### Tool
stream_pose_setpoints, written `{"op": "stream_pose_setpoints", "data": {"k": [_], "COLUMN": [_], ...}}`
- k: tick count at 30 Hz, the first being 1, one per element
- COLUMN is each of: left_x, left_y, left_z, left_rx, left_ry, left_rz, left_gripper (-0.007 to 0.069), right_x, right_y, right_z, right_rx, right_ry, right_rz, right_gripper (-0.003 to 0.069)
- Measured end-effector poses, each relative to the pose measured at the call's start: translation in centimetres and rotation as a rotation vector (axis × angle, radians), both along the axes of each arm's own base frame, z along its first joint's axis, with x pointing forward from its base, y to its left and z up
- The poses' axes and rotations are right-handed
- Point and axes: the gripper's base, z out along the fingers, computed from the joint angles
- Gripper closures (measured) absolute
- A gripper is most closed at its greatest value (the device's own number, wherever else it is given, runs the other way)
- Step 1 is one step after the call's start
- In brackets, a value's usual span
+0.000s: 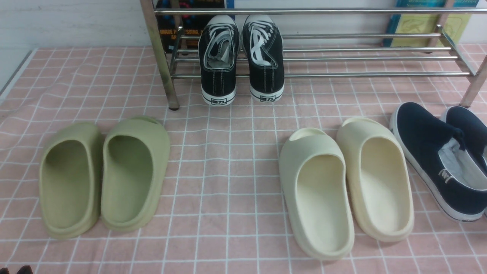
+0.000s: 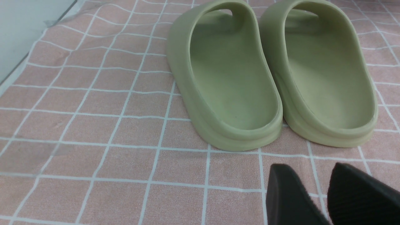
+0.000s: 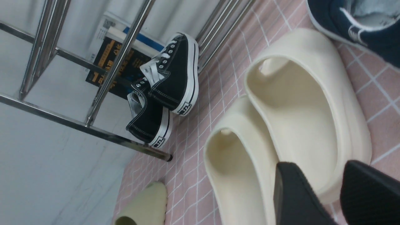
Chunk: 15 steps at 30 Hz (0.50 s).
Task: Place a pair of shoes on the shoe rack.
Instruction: Use the right arm to grab the shoe closest to it
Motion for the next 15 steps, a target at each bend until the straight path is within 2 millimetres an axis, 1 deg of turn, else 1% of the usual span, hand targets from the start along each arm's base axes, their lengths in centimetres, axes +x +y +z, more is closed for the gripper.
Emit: {"op": "stream_pose_setpoints", "data": {"k": [2, 3, 4, 5, 6, 7, 8, 9, 10, 11, 12, 15], "left_x": [0.0, 0.0, 0.0, 0.0, 0.0, 0.0, 0.0, 0.0, 0.0, 0.0, 0.0, 0.0], "left_y": [0.0, 0.0, 0.0, 0.0, 0.0, 0.0, 0.0, 0.0, 0.0, 0.0, 0.0, 0.0], "left_z": [0.0, 0.0, 0.0, 0.0, 0.0, 0.0, 0.0, 0.0, 0.0, 0.0, 0.0, 0.0], "left_rx": [0.000, 0.000, 0.000, 0.000, 0.000, 0.000, 0.000, 0.000, 0.000, 0.000, 0.000, 0.000], "left_ry": [0.000, 0.000, 0.000, 0.000, 0.000, 0.000, 0.000, 0.000, 0.000, 0.000, 0.000, 0.000], "left_rz": [0.000, 0.000, 0.000, 0.000, 0.000, 0.000, 0.000, 0.000, 0.000, 0.000, 0.000, 0.000], "left_gripper": [0.0384, 0.0384, 0.0384, 0.0384, 0.0384, 0.0384, 0.0384, 0.0384, 0.0384, 0.0384, 0.0384, 0.0384], "right_x": [0.0, 0.0, -0.1, -0.2, -0.4, -0.4, -0.5, -0.5, -0.5, -0.3, 0.2, 2.1], "right_y": [0.0, 0.0, 0.1, 0.1, 0.2, 0.2, 0.2, 0.2, 0.2, 0.3, 0.2, 0.0], "right_z": [0.0, 0.2, 0.6, 1.5, 2.3, 2.5, 4.8, 5.0, 6.0, 7.4, 9.1, 12.5], "right_rx": [-0.037, -0.109, -0.161, -0.240, -0.275, -0.298, -0.394, -0.419, -0.470, -0.523, -0.631, -0.824], "right_ry": [-0.010, -0.027, -0.046, -0.082, -0.106, -0.114, -0.152, -0.154, -0.152, -0.143, -0.102, 0.052], "right_rz": [0.003, 0.016, 0.028, 0.042, 0.048, 0.049, 0.061, 0.062, 0.075, 0.090, 0.124, 0.223], "right_gripper": [0.0419, 0.0424, 0.0433, 0.0454, 0.0475, 0.0482, 0.0550, 0.0559, 0.0605, 0.0638, 0.0669, 0.0678]}}
